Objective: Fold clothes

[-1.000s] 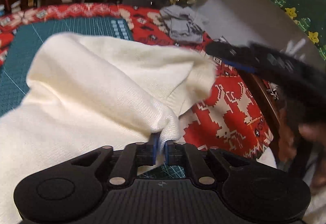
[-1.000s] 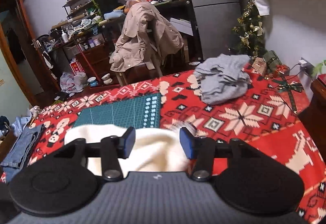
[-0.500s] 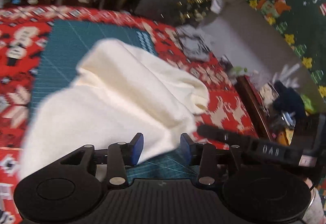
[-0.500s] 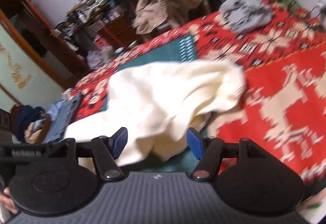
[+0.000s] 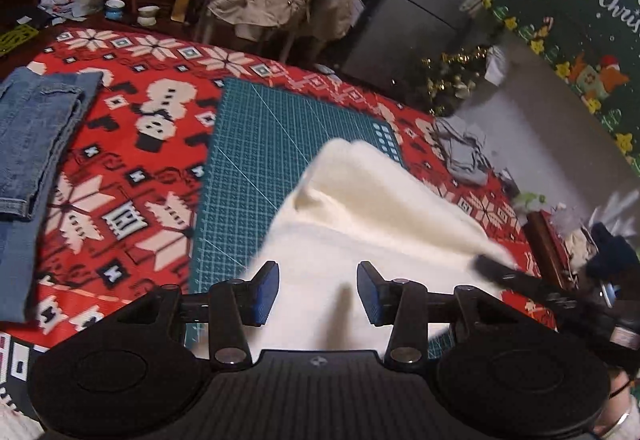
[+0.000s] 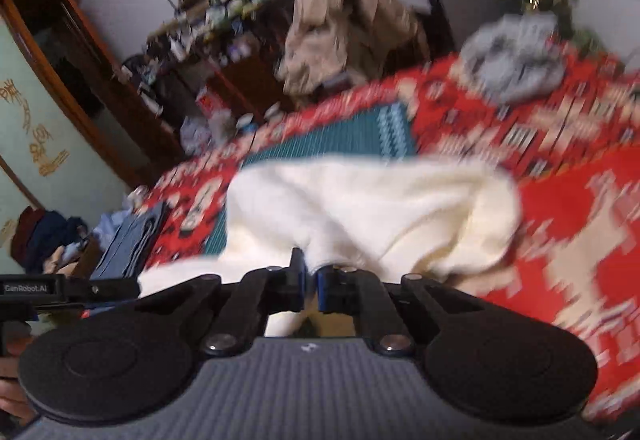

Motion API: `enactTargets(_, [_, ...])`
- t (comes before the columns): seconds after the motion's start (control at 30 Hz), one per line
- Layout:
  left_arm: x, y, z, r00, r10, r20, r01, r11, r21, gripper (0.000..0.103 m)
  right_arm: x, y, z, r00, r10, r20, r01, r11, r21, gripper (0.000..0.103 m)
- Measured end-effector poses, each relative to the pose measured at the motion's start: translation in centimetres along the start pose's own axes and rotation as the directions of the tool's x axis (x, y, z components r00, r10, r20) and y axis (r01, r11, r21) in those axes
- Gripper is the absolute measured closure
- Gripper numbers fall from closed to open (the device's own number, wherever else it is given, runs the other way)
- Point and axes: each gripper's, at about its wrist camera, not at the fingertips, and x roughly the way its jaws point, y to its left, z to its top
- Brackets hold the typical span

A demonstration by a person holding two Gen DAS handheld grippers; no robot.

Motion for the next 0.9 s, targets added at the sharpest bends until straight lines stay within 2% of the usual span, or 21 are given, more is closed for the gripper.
enactTargets(0.17, [0.7,0.2,0.8,1.000,0.001,0.001,-0.001,1.000,0.002,0.061,-5.2,-2.7,3.2,0.989,-0.100,0.108,0.101,0.995,0.001,0.099])
enactTargets(0.37, [3.6,-1.0,1.1,0.999,-0.002,-0.034,0.005,0.997,0.072,0.058,-8.9,-8.7,3.7,0.948,-0.282,0.145,0.275,0.959,0.066,0.099])
enactTargets(0.47, [6.2,-2.2,1.0,0.997,0.021,-0.071,-0.009,0.986,0.164,0.055,-9.3,-11.2,3.3,0.930,-0.339,0.140,0.321,0.937,0.135,0.099])
enactTargets(0.57, [9.1,-3.6,0.7,0.993,0.035,-0.109,-0.004,0.963,0.269,0.053,-9.1,-12.9,2.1,0.936,-0.328,0.130,0.303,0.936,0.179,0.099])
enactTargets(0.67, [11.7,-4.5,0.7,0.986,0.033,-0.165,0.022,0.947,0.320,0.053,-8.7,-12.7,2.0,0.933,-0.334,0.133,0.314,0.937,0.152,0.099])
enactTargets(0.73, [12.8,-4.9,0.7,0.983,0.034,-0.183,0.029,0.943,0.332,0.058,-8.6,-12.4,2.1,0.935,-0.327,0.136,0.307,0.940,0.147,0.099])
enactTargets(0.8, [13.5,-5.0,0.9,0.978,0.024,-0.205,0.043,0.949,0.312,0.098,-8.5,-12.1,2.2,0.938,-0.318,0.138,0.298,0.943,0.146,0.099])
enactTargets(0.83, [13.7,-5.0,1.0,0.975,0.018,-0.219,0.049,0.954,0.297,0.097,-8.5,-11.9,2.3,0.939,-0.313,0.139,0.294,0.945,0.146,0.099])
enactTargets(0.9, [13.0,-4.9,1.4,0.980,0.015,-0.197,0.040,0.961,0.274,0.098,-8.7,-11.2,2.7,0.945,-0.298,0.139,0.279,0.950,0.138,0.099])
